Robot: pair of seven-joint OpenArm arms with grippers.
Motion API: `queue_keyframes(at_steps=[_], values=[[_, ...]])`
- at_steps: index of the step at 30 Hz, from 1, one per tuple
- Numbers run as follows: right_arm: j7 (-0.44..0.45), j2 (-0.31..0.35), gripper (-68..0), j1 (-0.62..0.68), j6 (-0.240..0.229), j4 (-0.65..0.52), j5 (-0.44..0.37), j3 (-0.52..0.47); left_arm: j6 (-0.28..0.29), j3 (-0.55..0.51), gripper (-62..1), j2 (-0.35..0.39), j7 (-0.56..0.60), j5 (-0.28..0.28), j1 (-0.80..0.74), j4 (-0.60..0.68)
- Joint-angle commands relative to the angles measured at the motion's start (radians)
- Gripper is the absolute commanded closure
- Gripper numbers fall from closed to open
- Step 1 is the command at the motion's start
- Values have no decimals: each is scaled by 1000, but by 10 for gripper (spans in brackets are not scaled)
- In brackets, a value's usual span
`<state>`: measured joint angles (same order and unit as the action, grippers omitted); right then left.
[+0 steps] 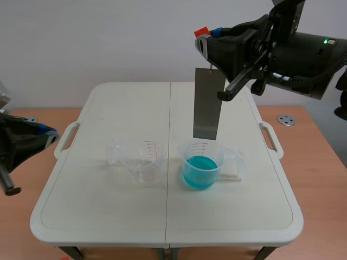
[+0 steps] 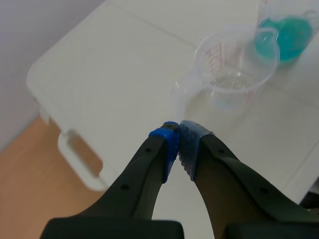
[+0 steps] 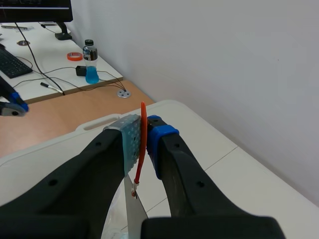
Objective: Hold the metal plate by the orange handle, dip it into the blue solution, take it out and point at it, then put the plate back in the beaker on the left.
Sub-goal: 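Raise the plate and point at it, then put the plate into the left beaker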
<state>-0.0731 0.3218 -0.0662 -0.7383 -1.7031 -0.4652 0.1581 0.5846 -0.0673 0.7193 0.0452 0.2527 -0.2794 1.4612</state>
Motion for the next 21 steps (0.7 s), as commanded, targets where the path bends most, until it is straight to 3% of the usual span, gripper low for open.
queue_keyframes(at_steps=[1,8,14,21], values=[[15,5,-11,-11,-7,-26,-18,-3,-7,-42,-19,17,29,7,-68,0],[15,5,-11,-12,-7,-26,-18,-3,-135,-270,-19,35,139,6,-416,-1],[16,5,-11,-15,-7,-26,-18,-2,-260,-339,-19,26,224,6,-682,-24],[19,1,-11,-20,-7,-26,-18,0,-265,-325,-19,-24,254,6,-805,-125]])
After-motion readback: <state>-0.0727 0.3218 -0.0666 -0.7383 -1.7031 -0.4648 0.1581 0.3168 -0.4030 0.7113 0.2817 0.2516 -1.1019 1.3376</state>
